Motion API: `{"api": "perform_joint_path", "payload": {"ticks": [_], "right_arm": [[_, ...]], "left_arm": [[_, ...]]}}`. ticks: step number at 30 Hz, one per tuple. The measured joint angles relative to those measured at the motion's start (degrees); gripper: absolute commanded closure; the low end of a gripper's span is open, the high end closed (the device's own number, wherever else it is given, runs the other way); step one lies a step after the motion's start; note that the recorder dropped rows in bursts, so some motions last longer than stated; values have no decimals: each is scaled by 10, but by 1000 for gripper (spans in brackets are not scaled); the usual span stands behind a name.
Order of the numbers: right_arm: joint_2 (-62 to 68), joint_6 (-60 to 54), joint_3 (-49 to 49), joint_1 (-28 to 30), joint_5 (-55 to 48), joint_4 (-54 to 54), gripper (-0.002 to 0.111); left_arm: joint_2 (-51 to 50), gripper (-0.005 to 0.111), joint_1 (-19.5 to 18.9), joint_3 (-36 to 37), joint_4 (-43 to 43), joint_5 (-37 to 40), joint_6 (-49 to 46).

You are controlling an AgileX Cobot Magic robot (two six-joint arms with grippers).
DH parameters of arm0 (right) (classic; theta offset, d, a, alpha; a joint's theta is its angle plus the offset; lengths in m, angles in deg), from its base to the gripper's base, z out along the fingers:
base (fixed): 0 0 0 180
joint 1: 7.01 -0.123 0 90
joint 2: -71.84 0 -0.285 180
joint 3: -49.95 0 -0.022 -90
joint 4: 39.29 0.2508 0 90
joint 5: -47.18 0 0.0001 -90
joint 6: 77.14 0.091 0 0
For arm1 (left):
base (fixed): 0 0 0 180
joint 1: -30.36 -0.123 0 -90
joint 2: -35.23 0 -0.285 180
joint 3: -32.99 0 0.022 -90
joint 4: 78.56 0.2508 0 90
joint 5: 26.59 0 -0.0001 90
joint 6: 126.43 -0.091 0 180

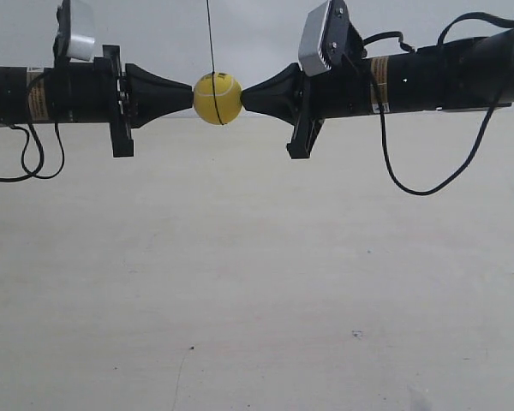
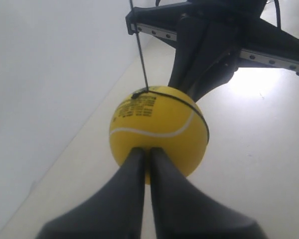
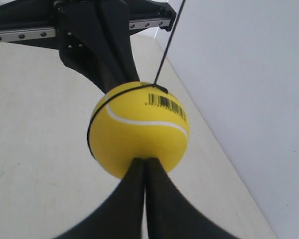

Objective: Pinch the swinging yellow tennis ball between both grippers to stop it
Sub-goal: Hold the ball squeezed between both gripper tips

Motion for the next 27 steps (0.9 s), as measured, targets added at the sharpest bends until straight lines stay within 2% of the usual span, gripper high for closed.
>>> {"api": "perform_joint_path", "payload": {"ticks": [27], "right_arm": [[0, -2, 0, 0, -16, 0, 108]], "left_arm": [[0, 102, 2, -1, 0, -1, 0]]}}
